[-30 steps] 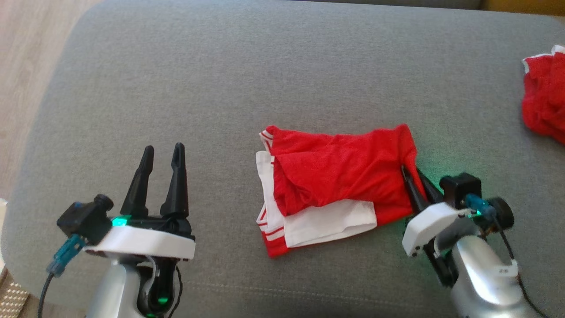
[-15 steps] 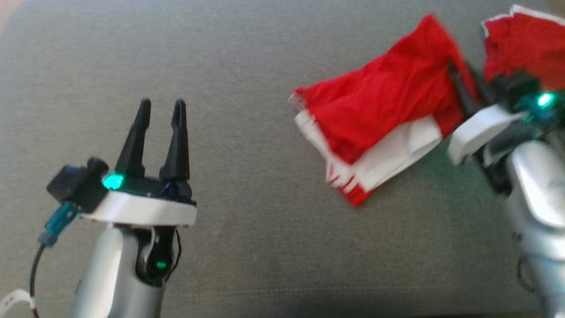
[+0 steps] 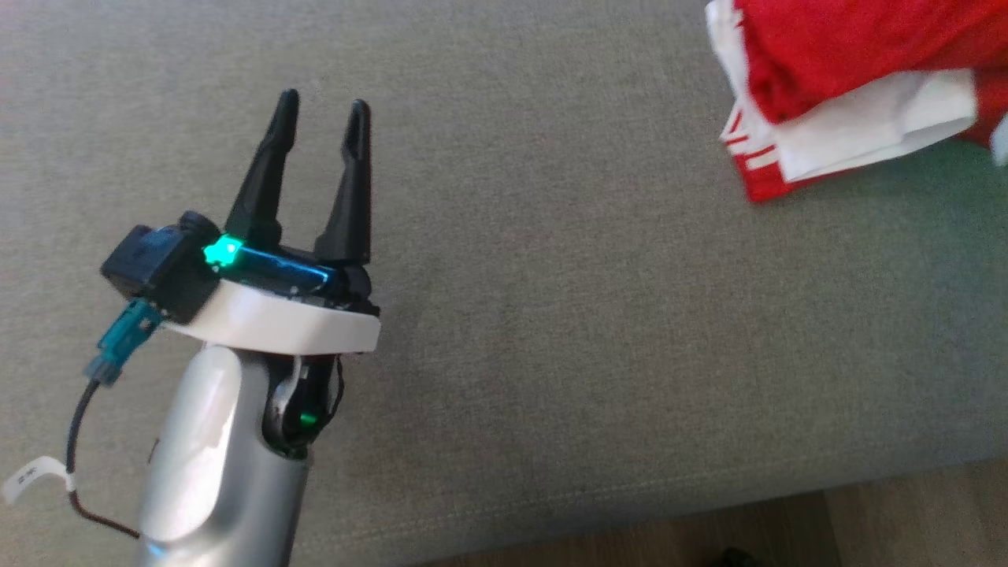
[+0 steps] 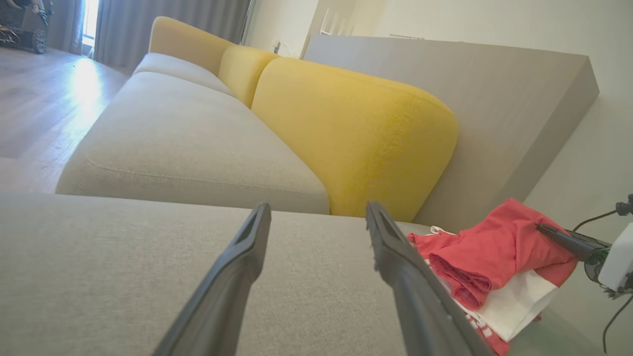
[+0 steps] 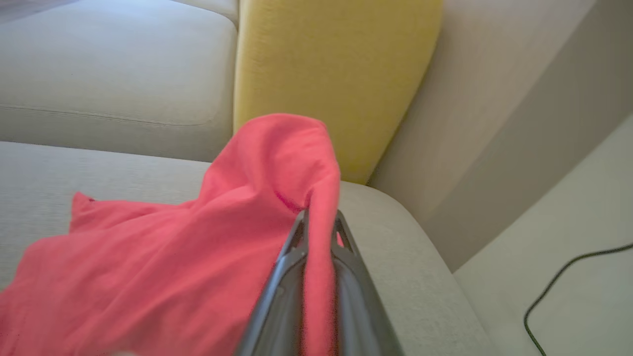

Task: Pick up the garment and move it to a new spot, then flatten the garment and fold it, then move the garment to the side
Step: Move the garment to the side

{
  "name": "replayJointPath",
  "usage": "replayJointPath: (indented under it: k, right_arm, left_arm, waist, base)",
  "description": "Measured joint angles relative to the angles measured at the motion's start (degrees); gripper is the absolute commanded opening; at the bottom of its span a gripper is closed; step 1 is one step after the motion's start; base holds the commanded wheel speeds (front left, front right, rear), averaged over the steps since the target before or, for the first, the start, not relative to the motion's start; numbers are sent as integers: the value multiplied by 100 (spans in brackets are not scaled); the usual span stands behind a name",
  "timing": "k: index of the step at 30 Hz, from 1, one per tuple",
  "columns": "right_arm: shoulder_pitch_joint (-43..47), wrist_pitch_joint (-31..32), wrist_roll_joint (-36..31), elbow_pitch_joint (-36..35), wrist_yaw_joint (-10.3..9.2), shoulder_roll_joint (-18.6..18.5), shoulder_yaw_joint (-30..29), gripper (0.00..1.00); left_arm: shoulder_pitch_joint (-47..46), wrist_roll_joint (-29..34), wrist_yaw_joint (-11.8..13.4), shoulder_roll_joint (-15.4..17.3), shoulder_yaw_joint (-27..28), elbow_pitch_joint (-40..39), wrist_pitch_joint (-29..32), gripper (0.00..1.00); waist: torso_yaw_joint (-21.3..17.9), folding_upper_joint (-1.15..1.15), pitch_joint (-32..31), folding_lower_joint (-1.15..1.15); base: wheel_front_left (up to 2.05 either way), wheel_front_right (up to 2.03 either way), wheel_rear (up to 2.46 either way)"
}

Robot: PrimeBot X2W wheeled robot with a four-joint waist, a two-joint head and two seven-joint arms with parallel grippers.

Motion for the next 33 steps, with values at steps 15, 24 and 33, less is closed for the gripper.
replayJointPath:
  k: [15, 24, 33]
  right_arm:
    - [-333, 16, -446, 297, 0, 446, -1193, 100]
    - [-288, 87, -500, -133, 0, 603, -1211, 100]
    - [662, 51, 31, -1190, 0, 1249, -528, 100]
  left_arm:
    - [-10, -23, 0, 82, -110, 5, 0, 100]
    - [1, -156, 0, 49, -38, 68, 0, 100]
    - [234, -263, 0, 4, 67, 101, 0, 100]
  waist:
    - [-126, 0, 297, 0]
    - [52, 0, 0, 0]
    - [405, 0, -560, 0]
  base:
    - [0, 0, 0]
    - [0, 0, 0]
    - [0, 0, 0]
